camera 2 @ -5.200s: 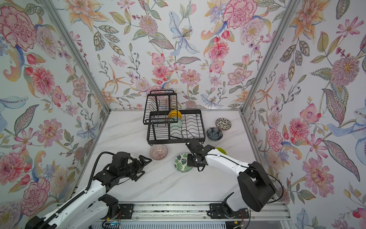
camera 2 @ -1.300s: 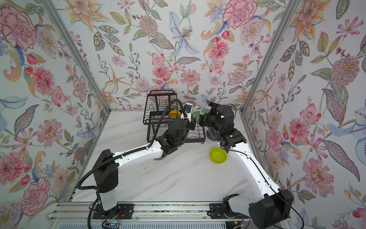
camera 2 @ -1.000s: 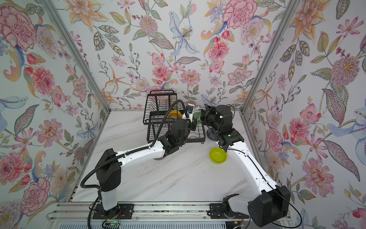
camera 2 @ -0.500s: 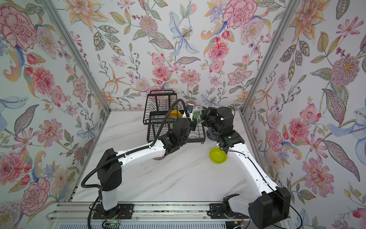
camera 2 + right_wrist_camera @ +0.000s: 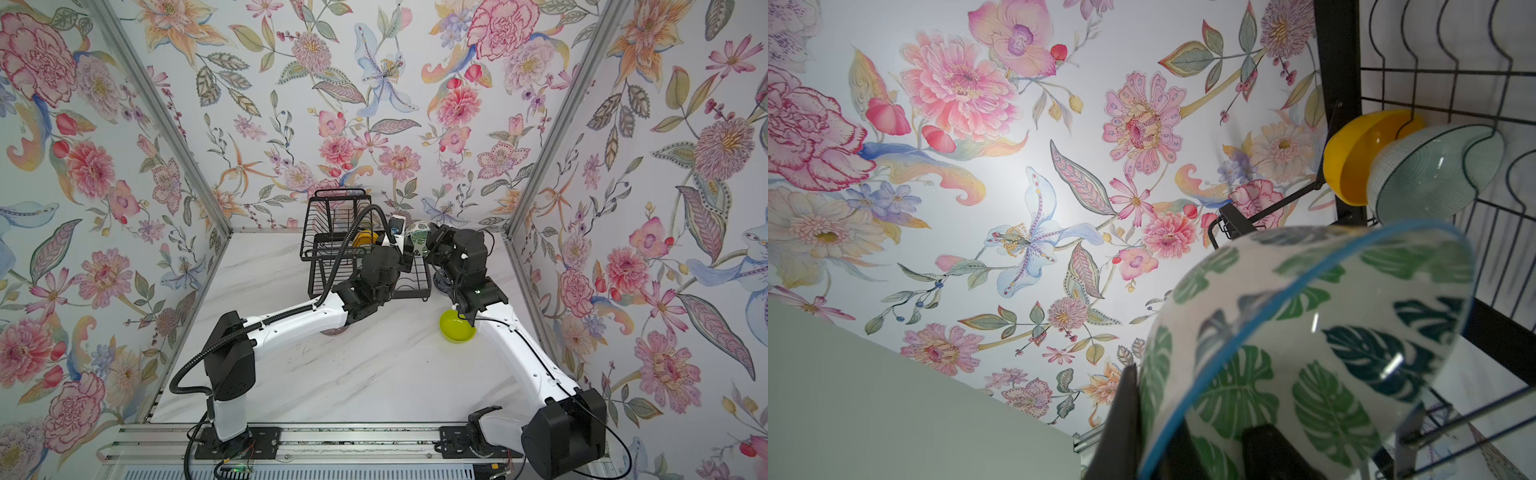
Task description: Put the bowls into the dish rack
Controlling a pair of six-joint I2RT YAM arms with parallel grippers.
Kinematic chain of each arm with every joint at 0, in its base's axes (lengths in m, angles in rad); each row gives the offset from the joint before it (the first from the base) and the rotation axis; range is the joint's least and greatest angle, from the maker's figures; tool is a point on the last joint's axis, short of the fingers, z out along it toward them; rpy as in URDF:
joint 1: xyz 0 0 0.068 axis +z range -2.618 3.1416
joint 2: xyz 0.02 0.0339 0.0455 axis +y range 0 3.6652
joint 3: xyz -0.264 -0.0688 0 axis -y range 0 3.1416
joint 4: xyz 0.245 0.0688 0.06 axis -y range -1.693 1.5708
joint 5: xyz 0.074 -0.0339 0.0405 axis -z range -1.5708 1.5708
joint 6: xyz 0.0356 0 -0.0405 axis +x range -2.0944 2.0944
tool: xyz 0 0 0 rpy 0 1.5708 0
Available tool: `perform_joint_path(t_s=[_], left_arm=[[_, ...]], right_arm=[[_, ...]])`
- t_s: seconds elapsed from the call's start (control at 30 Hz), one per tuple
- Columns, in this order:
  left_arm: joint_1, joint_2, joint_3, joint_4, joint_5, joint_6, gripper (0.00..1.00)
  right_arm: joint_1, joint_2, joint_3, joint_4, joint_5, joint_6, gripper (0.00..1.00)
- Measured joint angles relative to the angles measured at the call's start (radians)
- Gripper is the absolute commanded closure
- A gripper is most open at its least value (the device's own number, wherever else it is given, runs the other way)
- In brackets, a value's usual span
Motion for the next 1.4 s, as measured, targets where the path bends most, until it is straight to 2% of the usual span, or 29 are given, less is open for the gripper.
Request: perform_joint_path(t_s=[0.07, 0.2, 0.47, 0.6, 0.77, 0.97, 1.07, 1.23, 1.4], left_arm=[[0.0, -0.012, -0.005, -0.027, 0.004, -0.028, 0.2], [0.0, -0.072, -0.018, -0.124, 0.018, -0.095, 0.01], [0.007, -0.218, 0.043, -0.4, 0.036, -0.198, 0.01], [0.041, -0.242, 0.115, -0.544, 0.117, -0.261, 0.01], [0.2, -0.265, 0.185, -0.716, 0.298, -0.412, 0.01], [0.398, -0.316, 0.181, -0.832, 0.473, -0.547, 0.01], [0.481, -0.409, 0.084, -0.831, 0.558, -0.597, 0.01], [0.679, -0.598, -0.184, -0.73, 0.71, -0.696, 0.01], [0.801, -0.669, -0.431, -0.6, 0.851, -0.807, 0.01]], right_arm=[[-0.02, -0.001, -0.028, 0.05, 0.013, 0.0, 1.0], [-0.057, -0.01, -0.103, 0.166, 0.049, -0.001, 1.0], [-0.114, 0.003, -0.247, 0.459, 0.107, -0.008, 1.0], [-0.125, 0.071, -0.275, 0.671, 0.121, -0.027, 1.0], [-0.133, 0.167, -0.277, 0.874, 0.113, -0.078, 1.0], [-0.13, 0.234, -0.277, 0.941, 0.092, -0.123, 1.0], [-0.117, 0.249, -0.277, 0.943, 0.092, -0.138, 1.0], [-0.062, 0.274, -0.277, 0.943, 0.111, -0.151, 1.0], [0.018, 0.34, -0.281, 0.94, 0.157, -0.151, 1.0]])
